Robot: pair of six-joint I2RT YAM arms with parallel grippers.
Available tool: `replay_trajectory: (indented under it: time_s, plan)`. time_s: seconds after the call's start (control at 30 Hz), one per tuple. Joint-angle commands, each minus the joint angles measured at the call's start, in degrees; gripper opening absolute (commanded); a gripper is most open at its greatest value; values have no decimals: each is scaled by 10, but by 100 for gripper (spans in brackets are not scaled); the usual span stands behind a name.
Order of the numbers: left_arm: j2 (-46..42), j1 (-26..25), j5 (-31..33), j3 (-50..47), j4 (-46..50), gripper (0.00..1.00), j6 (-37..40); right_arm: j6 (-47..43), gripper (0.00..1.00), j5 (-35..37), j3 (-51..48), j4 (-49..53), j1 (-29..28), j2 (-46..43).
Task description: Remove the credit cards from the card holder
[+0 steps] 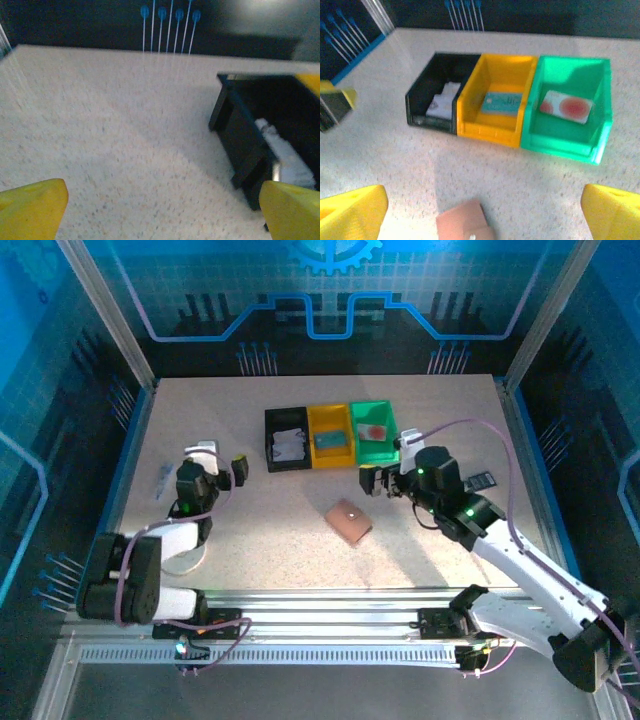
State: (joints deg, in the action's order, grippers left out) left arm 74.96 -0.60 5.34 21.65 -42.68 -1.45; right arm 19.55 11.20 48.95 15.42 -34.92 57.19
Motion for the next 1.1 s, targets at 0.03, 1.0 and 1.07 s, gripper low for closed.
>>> replay_trajectory:
  time_s: [0.03, 1.0, 1.07]
  plan:
    - [-102, 0, 21, 38, 126, 99, -56, 21, 100, 86, 61, 91, -49, 49]
    - [-218, -124, -89, 184, 576, 99, -360, 119, 99, 183, 169, 260, -136, 164]
    - [-216, -149, -77, 179, 585, 99, -359, 127, 98, 175, 165, 262, -136, 176]
